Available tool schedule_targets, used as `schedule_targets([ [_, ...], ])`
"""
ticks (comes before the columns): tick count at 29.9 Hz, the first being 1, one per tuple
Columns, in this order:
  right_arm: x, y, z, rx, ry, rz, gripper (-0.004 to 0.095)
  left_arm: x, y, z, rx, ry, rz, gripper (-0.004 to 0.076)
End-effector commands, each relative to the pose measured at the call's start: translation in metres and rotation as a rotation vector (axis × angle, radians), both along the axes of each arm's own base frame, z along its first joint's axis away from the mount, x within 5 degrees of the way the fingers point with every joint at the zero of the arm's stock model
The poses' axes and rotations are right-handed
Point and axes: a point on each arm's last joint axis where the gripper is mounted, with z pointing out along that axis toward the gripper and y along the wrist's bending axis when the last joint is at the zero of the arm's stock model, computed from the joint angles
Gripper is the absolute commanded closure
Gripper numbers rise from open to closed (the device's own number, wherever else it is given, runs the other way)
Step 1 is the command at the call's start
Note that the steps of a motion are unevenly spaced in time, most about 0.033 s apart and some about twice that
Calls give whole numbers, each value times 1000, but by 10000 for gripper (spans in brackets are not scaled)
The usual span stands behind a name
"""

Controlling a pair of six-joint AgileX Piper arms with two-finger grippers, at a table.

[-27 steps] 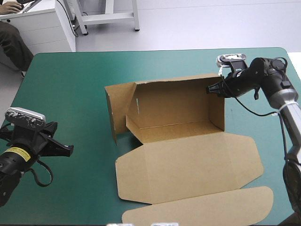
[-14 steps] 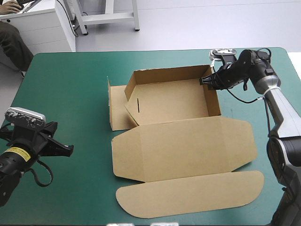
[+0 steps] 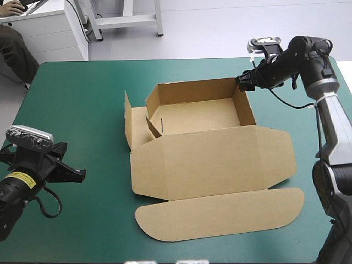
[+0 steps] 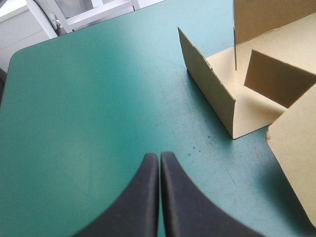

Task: Fold the box

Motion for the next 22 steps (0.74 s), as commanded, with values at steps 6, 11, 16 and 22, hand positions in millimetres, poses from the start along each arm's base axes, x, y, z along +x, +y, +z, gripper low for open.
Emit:
schedule_targets([
  [6,9,-1,-7,-21,10,-3,286,1,-1,14,-24,-93,-6,731],
  [11,30,1,-46,-23,107,-13,286,1,-1,14,-24,-93,-6,731],
  [16,42,5,-74,8,181,-28,286,0,-1,13,-22,-85,-5,731],
  [22,46,8,-83,38,205,-21,318,0,0,12,-20,-75,-4,731],
])
